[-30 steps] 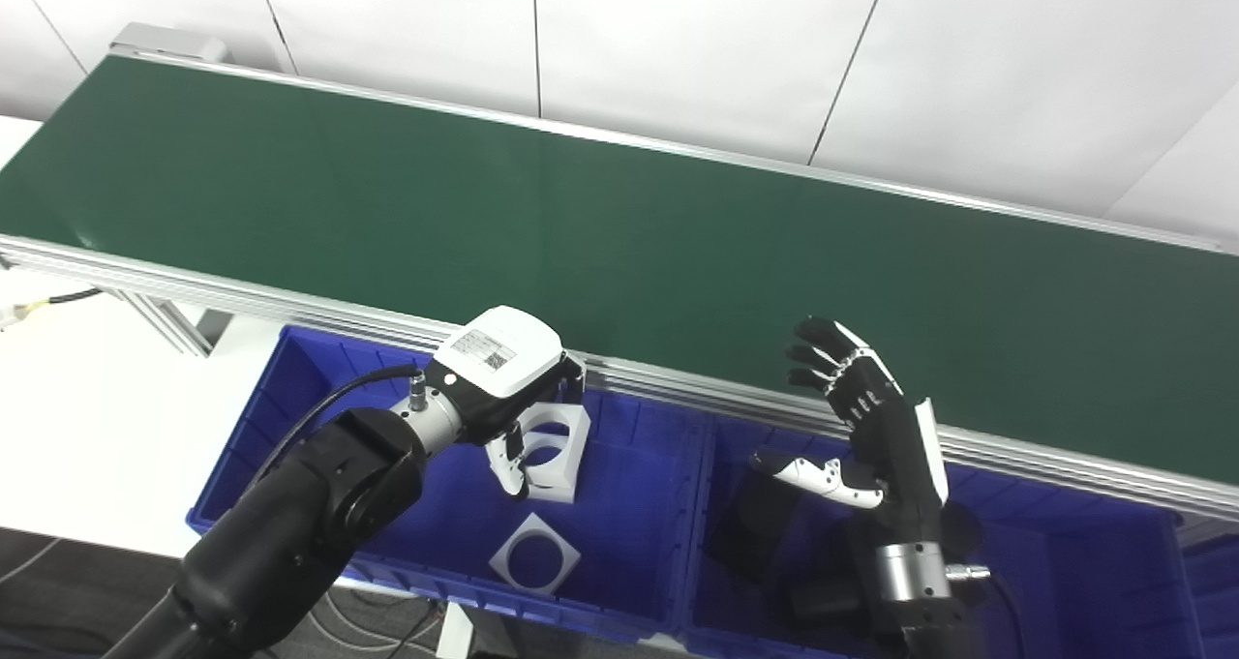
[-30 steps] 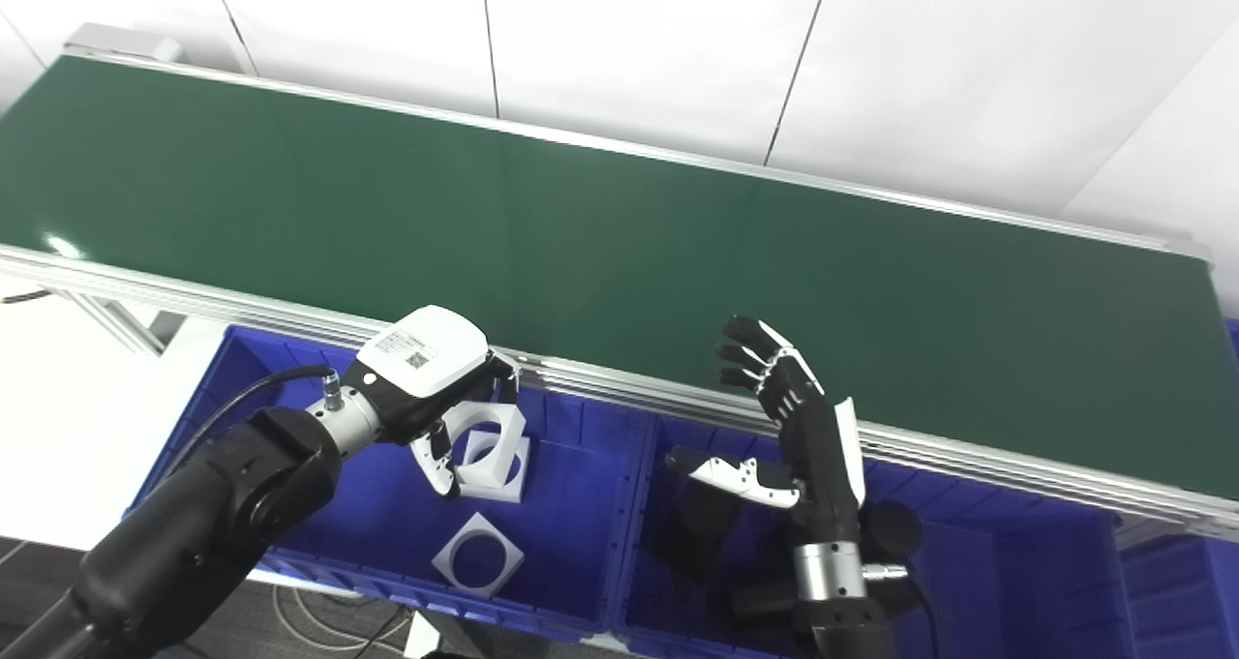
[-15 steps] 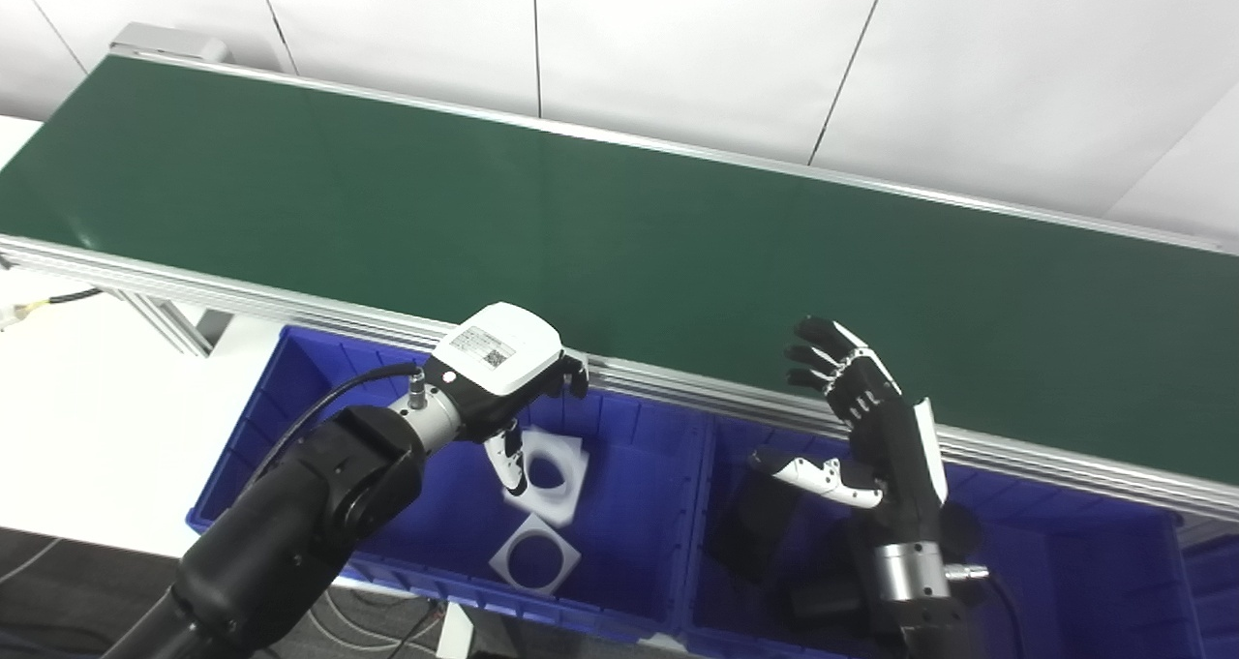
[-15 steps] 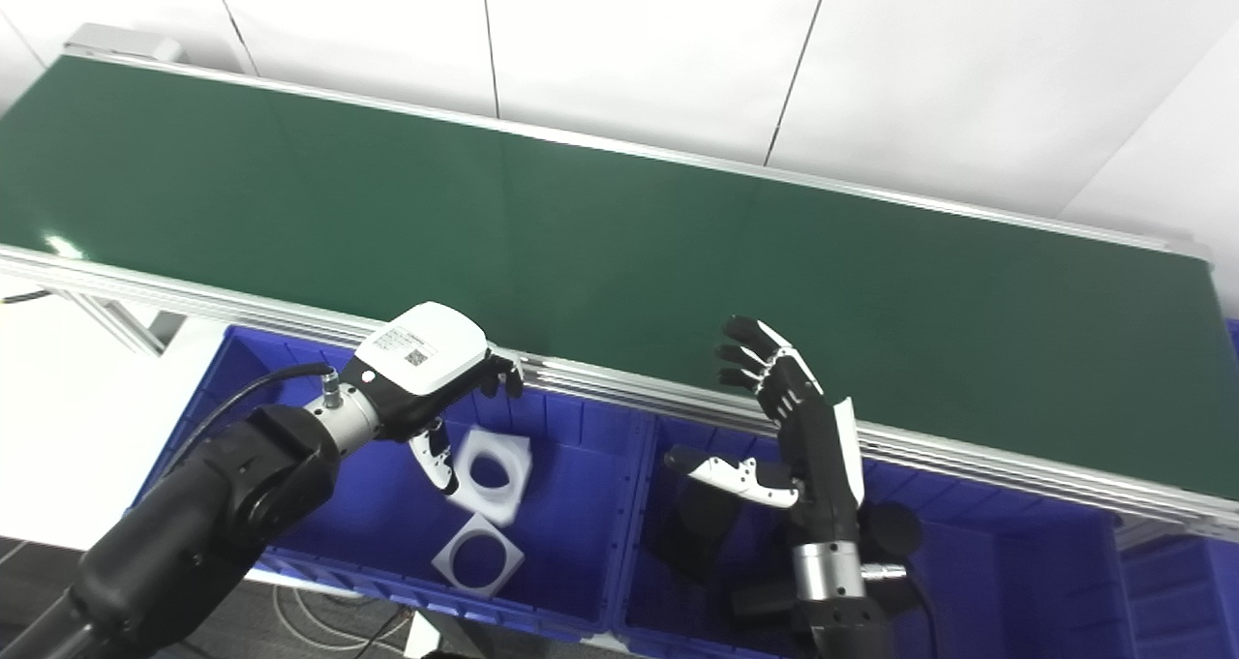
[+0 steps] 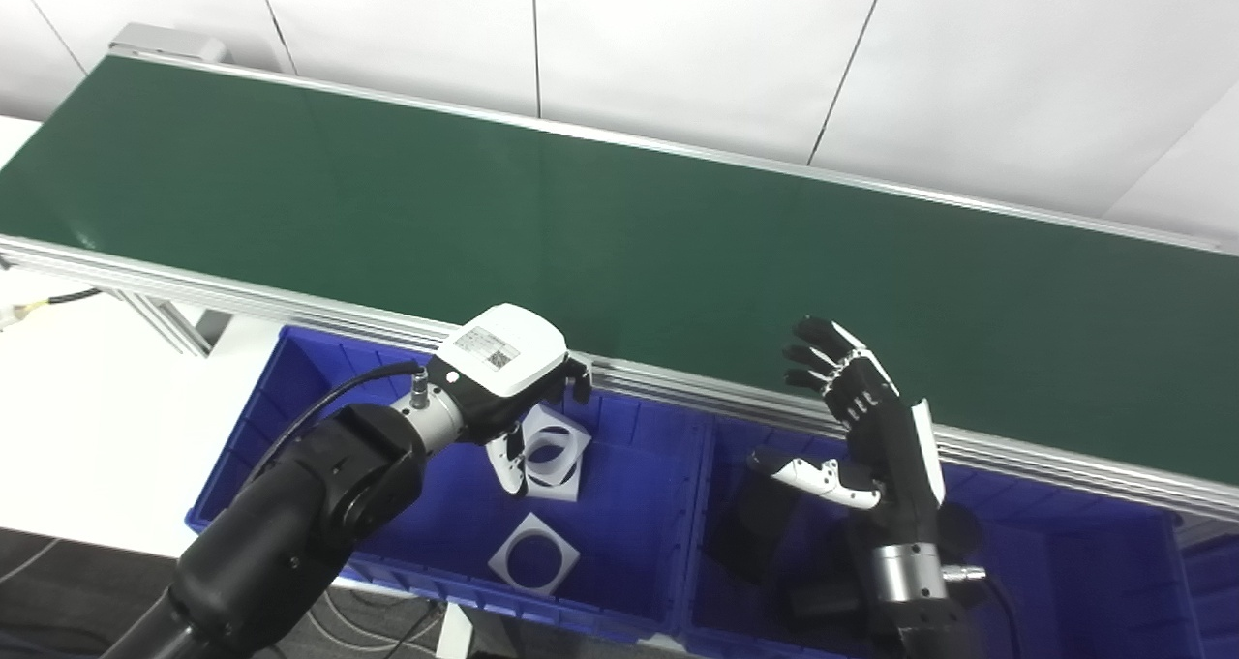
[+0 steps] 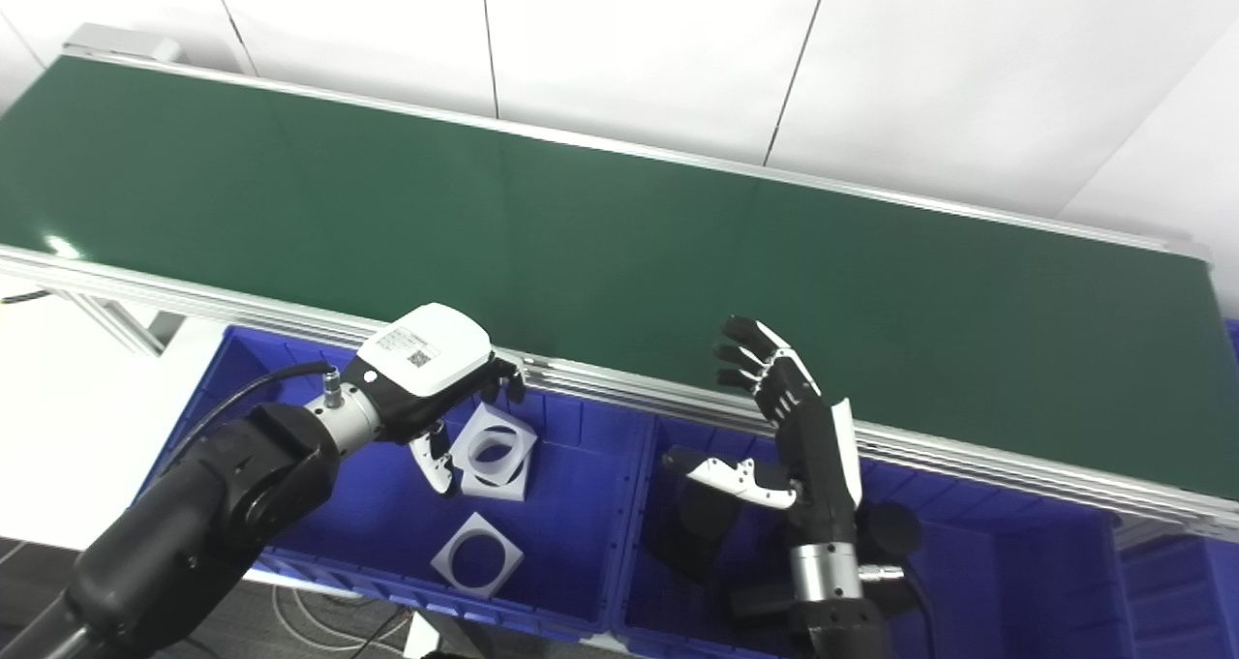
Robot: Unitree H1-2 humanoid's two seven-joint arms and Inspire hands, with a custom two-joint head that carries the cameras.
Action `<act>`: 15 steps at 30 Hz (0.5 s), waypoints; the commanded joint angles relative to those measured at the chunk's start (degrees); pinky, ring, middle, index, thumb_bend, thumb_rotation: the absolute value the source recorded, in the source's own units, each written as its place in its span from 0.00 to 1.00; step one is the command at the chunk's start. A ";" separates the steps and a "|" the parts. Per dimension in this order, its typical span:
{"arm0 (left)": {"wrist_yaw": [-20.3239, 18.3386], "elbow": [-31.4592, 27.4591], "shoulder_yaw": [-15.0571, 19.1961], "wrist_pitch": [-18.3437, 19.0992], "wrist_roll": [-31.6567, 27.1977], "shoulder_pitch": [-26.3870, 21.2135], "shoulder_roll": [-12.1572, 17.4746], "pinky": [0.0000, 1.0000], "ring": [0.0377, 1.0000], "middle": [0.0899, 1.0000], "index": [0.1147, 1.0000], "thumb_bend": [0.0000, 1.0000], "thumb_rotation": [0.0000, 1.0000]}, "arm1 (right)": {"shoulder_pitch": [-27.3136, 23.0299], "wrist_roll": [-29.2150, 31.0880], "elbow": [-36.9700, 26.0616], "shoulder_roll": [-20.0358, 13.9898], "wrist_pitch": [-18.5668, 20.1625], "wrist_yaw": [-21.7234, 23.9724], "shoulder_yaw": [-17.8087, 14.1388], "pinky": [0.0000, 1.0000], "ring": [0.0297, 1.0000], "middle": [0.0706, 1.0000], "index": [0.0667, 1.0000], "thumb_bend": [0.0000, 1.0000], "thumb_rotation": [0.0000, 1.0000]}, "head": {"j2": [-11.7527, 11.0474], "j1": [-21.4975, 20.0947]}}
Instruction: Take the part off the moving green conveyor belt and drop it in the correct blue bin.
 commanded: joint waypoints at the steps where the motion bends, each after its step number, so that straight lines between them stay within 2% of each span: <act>1: -1.09 -4.70 1.93 1.98 -5.43 0.38 -1.81 0.37 0.44 0.53 0.57 0.99 0.06 | -0.28 -0.37 -1.27 0.49 -1.27 0.04 0.06 0.69 0.77 0.82 0.80 0.88 0.23 | -0.16 -0.39; 4: -6.19 -9.85 4.29 7.68 -12.96 1.37 -4.46 0.36 0.43 0.52 0.58 0.97 0.10 | -0.29 -0.43 -0.83 0.42 -1.69 0.02 -0.01 0.69 0.77 0.82 0.80 0.88 0.23 | -0.38 -0.50; 5: -7.73 -12.29 5.49 10.72 -17.18 1.80 -5.96 0.36 0.43 0.52 0.59 0.97 0.11 | -0.35 -0.53 -0.56 0.38 -1.89 -0.01 -0.05 0.69 0.76 0.82 0.80 0.88 0.23 | -0.60 -0.58; 8: -10.10 -17.25 7.99 17.79 -26.60 2.69 -9.41 0.41 0.49 0.55 0.59 1.00 0.15 | -0.55 -0.75 0.14 0.31 -2.28 -0.02 -0.14 0.68 0.76 0.81 0.79 0.89 0.24 | -0.93 -0.65; 12: -10.29 -20.59 10.42 24.69 -36.90 3.61 -13.17 0.46 0.54 0.60 0.63 0.99 0.17 | -0.79 -0.31 1.14 0.33 -2.61 0.34 -0.07 0.68 0.76 0.81 0.79 0.90 0.24 | -1.47 -1.45; 14: -8.54 -20.92 11.61 25.48 -41.09 4.31 -14.92 0.49 0.56 0.62 0.65 0.98 0.15 | -1.12 -0.81 2.03 0.31 -3.41 0.28 0.05 0.67 0.76 0.81 0.79 0.89 0.25 | -2.03 -2.77; 15: -7.44 -20.58 11.94 24.69 -42.14 4.63 -15.36 0.50 0.58 0.63 0.66 0.97 0.14 | -1.25 -1.33 2.38 0.39 -3.69 0.05 0.10 0.67 0.76 0.82 0.79 0.89 0.25 | -2.36 -3.91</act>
